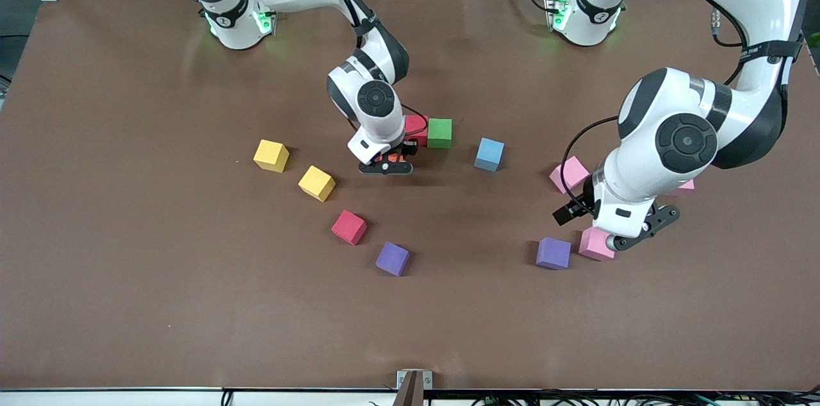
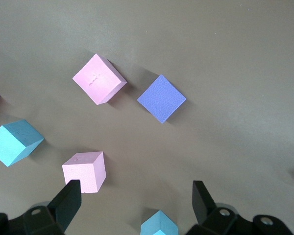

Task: Arrange 11 blocks into digit 3

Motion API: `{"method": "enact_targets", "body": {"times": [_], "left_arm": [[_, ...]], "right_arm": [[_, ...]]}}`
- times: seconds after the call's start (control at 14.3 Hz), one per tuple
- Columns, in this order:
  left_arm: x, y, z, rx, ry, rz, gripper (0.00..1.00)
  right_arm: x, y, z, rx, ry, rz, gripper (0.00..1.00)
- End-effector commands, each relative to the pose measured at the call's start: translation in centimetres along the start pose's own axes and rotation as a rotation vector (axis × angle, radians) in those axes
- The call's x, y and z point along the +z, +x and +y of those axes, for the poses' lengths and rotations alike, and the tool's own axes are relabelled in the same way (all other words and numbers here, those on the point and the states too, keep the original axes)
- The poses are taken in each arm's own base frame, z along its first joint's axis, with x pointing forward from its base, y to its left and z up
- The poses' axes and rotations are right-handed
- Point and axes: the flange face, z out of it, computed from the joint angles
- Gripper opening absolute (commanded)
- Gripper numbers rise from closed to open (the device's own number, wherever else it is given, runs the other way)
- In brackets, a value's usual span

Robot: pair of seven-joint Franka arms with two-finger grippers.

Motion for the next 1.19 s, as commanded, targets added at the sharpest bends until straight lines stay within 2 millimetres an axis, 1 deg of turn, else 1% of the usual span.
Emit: {"method": "enact_targets", "body": {"times": [0.0,0.35,0.42,0.91,1.12], "left_arm": [[-0.9,-0.3,0.0,0.015,0.014,0.01,1.0],[-1.1,0.0,-0.2,0.012,0.011,0.013,1.0],[-0.9,-0.4,0.1,0.017,0.014,0.01,1.0],[-1.1,-0.9,0.6,0.013,0.008,0.006,1.0],[-1.1,-1.7,1.4,0.028,0.005,0.005,1.0]], "right_arm": [[1.2,-1.6,0.3,0.007,-0.01,-0.025,0.02],[1.0,-1.6,0.2,0.03,-0.011,-0.027,0.03],[1.0,-1.7,0.2,0.028,-0.012,-0.027,0.03],[0.7,-2.0,0.1,0.024,-0.023,-0.042,0.03],[0.8,-2.0,0.1,0.024,-0.021,-0.039,0.03]]}}
